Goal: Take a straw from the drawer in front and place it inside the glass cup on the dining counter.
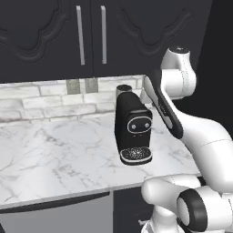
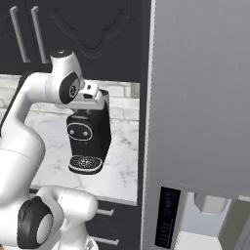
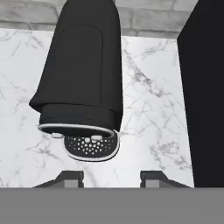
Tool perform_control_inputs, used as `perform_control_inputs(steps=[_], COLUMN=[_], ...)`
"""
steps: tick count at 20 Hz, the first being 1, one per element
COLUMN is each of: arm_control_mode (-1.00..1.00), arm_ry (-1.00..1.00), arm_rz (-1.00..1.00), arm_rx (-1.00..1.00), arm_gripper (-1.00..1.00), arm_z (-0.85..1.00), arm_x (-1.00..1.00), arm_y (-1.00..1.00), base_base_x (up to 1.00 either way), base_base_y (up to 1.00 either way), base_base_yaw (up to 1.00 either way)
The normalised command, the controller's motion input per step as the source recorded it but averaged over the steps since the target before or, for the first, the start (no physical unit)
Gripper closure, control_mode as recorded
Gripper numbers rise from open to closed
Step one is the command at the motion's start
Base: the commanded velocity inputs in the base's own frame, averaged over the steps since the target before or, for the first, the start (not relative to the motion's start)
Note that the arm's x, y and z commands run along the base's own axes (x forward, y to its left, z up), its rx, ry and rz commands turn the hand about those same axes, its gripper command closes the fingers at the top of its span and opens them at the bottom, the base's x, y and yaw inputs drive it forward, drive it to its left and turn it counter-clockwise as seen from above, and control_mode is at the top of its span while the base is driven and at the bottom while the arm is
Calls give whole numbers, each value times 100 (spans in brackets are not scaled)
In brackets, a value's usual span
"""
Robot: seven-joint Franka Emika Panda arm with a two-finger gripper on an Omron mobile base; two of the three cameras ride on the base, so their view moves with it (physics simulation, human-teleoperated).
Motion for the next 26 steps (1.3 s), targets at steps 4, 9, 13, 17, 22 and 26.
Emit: perform_control_inputs(steps=[4,9,13,17,22,26], arm_control_mode=[100,100,100,100,100,100], arm_ry=[0,0,0,0,0,0], arm_rz=[0,0,0,0,0,0], arm_rx=[0,0,0,0,0,0], arm_gripper=[-100,-100,-100,-100,-100,-100], arm_z=[0,0,0,0,0,0], arm_x=[0,0,0,0,0,0], arm_y=[0,0,0,0,0,0], base_base_x=[-14,-57,-63,-9,-7,-7], base_base_y=[0,0,5,44,78,73], base_base_yaw=[-1,-5,-5,-20,-32,-36])
